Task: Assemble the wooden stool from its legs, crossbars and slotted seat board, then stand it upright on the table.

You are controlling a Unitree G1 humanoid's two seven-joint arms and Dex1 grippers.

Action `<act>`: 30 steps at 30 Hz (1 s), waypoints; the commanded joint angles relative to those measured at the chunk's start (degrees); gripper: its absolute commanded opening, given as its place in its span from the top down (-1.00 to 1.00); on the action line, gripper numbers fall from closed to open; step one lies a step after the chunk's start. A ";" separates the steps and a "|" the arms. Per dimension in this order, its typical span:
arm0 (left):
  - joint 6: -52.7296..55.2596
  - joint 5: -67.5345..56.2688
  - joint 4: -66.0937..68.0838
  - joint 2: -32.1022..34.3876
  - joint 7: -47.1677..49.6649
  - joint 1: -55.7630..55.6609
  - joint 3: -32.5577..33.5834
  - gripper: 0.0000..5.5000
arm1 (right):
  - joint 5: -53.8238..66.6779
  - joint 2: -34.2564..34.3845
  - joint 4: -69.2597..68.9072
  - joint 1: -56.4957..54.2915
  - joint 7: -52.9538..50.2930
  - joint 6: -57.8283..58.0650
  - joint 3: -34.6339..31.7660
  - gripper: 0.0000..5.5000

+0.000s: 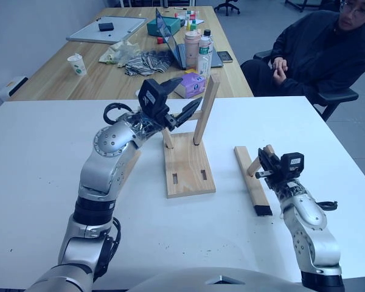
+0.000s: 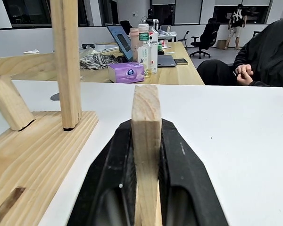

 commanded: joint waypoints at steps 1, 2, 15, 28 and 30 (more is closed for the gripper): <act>0.77 0.27 -0.68 0.01 0.50 0.40 0.18 -0.20 | -3.92 -2.10 5.33 3.43 -2.53 8.19 0.38 0.85; 0.75 0.30 -0.77 0.00 0.55 0.54 0.23 -0.20 | -5.38 -2.24 6.66 4.51 -4.09 9.84 0.27 0.85; 0.66 0.48 -0.42 -0.14 0.79 0.45 0.84 -0.20 | -2.60 -1.78 16.81 8.38 -2.68 15.54 -2.66 0.85; 0.67 0.47 -0.76 -0.18 1.79 0.24 1.41 -0.20 | -0.42 -3.98 5.75 3.51 -1.85 11.00 -3.85 0.57; 0.62 0.46 -0.82 -0.19 1.82 0.25 1.52 -0.20 | -1.07 -4.37 5.09 3.34 -2.04 11.33 -3.69 0.43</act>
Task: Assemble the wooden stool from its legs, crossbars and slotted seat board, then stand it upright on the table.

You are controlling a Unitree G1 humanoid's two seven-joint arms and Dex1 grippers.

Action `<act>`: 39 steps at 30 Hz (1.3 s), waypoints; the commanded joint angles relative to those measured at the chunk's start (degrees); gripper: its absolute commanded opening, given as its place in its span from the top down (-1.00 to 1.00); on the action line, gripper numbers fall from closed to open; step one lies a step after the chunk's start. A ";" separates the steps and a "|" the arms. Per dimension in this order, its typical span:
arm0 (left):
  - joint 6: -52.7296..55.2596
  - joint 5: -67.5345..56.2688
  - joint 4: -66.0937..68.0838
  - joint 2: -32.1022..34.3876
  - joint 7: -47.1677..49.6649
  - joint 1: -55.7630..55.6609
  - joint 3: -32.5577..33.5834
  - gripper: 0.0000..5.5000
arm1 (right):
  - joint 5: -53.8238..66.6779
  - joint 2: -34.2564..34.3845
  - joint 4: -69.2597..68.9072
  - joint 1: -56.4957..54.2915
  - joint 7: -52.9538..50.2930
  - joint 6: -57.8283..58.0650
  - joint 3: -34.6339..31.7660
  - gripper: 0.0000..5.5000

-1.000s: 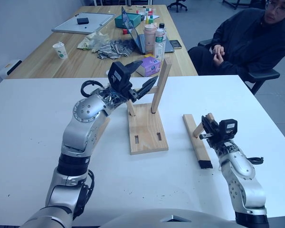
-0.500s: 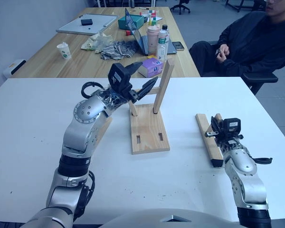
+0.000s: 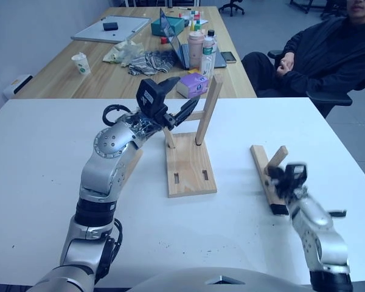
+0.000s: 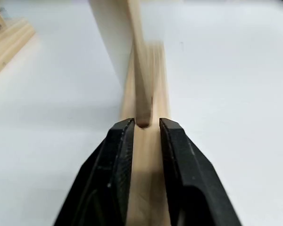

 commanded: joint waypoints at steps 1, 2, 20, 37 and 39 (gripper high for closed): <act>0.56 0.39 -0.62 0.53 0.16 -0.29 0.26 -0.20 | -1.23 -0.40 -0.86 -0.62 -0.29 2.04 0.44 0.37; 0.56 0.45 -0.91 0.48 0.31 0.01 0.26 -0.20 | -1.53 -0.73 -1.04 -0.71 -0.08 2.18 0.54 0.31; 1.12 1.19 -4.15 -0.42 2.70 3.18 -0.29 -0.20 | -0.44 -7.28 -10.51 1.92 5.28 24.46 1.33 -0.12; 15.16 -14.93 -3.51 -4.48 4.30 4.88 6.67 -0.20 | 6.08 -14.86 -7.74 -17.23 11.87 27.67 -8.06 0.26; 19.29 -19.85 -2.36 -5.06 2.93 7.42 7.33 -0.20 | 9.60 -21.67 -4.56 -24.22 20.11 29.12 -7.30 0.26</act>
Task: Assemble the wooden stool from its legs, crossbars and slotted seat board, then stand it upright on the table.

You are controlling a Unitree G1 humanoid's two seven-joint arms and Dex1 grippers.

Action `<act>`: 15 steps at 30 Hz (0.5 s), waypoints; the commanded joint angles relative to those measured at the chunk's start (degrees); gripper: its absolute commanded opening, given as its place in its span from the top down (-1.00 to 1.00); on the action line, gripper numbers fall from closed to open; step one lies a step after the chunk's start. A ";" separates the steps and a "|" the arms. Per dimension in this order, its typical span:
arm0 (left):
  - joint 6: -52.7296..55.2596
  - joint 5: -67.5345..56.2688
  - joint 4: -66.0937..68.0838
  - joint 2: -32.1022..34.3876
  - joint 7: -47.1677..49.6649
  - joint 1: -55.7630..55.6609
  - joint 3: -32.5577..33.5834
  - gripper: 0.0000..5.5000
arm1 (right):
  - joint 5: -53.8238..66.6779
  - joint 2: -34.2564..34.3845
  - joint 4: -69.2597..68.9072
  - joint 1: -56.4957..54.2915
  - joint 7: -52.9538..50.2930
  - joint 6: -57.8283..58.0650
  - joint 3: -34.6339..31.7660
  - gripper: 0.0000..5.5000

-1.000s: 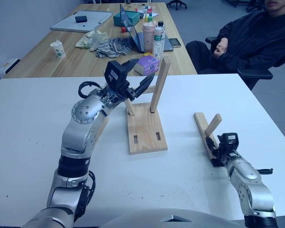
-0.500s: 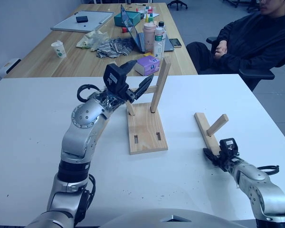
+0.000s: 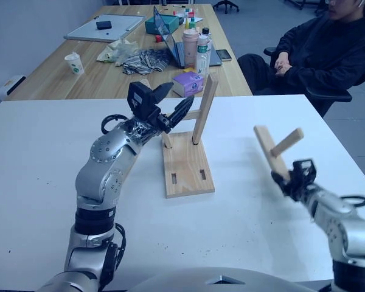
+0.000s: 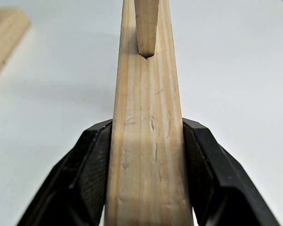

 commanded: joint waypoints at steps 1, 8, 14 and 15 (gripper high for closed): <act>8.26 -9.22 2.20 -1.41 -1.81 4.98 1.88 -0.20 | 6.72 -11.98 5.17 -12.80 14.23 3.22 0.90 0.26; 12.40 -17.89 7.94 -4.42 -7.27 6.73 0.78 -0.20 | 17.09 -23.52 8.96 -26.33 32.15 10.91 6.50 0.26; 10.80 -16.69 8.87 -5.29 -7.16 7.33 -0.48 -0.20 | 15.01 -27.37 9.87 -27.01 34.71 9.73 10.75 0.26; 10.74 -16.63 8.51 -5.05 -7.25 7.45 -0.64 -0.20 | 13.86 -27.79 10.29 -26.18 34.28 8.71 11.47 0.26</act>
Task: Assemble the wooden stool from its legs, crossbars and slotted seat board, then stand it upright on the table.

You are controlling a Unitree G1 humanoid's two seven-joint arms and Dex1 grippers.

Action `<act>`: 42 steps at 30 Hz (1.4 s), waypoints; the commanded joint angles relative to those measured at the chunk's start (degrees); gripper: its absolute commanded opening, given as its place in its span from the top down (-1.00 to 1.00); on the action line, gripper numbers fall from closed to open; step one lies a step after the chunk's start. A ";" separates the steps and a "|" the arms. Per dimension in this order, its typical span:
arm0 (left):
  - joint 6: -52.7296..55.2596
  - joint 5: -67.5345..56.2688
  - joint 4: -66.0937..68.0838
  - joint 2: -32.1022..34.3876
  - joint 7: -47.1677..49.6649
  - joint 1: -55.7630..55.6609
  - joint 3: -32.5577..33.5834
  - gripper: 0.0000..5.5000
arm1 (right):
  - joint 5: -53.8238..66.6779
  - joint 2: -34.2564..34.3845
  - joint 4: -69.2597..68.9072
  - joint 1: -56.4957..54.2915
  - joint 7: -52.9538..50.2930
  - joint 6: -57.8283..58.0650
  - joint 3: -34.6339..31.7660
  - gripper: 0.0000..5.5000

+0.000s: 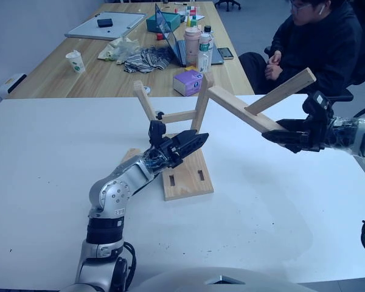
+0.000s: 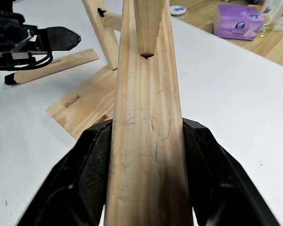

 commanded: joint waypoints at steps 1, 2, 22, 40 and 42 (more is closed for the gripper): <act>-0.33 0.75 -0.71 0.70 -0.25 0.68 -0.45 -0.20 | -3.51 -2.20 1.03 1.31 -1.03 -2.72 1.97 0.26; -0.15 0.41 -1.37 1.22 -0.52 0.80 -0.23 -0.20 | -4.90 -2.15 0.90 3.42 -1.89 -3.97 2.36 0.26; 0.69 1.63 -6.10 20.98 -8.49 7.83 5.42 -0.20 | -21.61 22.21 4.37 33.22 -30.71 -23.95 1.77 0.26; -0.82 1.90 -7.06 18.72 -4.89 9.23 6.01 -0.20 | -15.77 22.37 -4.50 28.37 -29.65 -24.12 -5.07 -0.47; -0.75 1.90 -6.93 18.72 -4.73 8.98 6.05 -0.20 | -15.42 22.19 -5.32 28.31 -30.32 -23.96 -5.89 -0.47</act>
